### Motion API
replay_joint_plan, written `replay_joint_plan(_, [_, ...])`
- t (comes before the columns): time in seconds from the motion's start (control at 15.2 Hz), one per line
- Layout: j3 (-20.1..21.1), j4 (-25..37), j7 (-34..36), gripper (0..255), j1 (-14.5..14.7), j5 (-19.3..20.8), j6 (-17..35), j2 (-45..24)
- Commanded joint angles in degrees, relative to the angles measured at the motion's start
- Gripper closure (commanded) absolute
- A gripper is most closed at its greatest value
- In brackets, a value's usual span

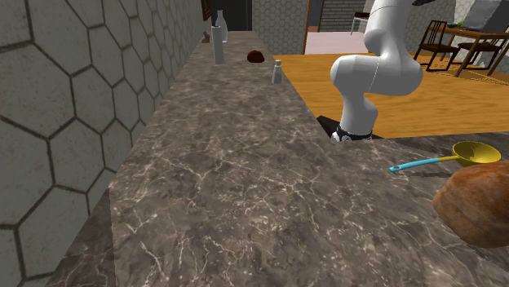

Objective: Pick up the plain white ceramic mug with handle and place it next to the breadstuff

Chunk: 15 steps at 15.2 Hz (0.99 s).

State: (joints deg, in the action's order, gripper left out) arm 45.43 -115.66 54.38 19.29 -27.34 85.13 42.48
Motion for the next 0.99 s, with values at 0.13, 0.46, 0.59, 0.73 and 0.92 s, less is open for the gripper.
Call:
replay_joint_plan(0.13, [0.7, -3.7, -0.5, 255, 0.6, -1.0, 2.7, 1.1])
replay_joint_plan(0.46, [1.9, -7.8, -1.0, 255, 1.2, -2.2, 6.0, 2.1])
replay_joint_plan(0.59, [2.5, -9.3, -1.2, 255, 1.4, -2.7, 7.3, 2.4])
replay_joint_plan(0.73, [3.0, -10.8, -1.3, 255, 1.6, -3.2, 8.6, 2.7])
replay_joint_plan(0.92, [4.0, -13.0, -1.6, 255, 1.9, -4.0, 10.6, 3.0])
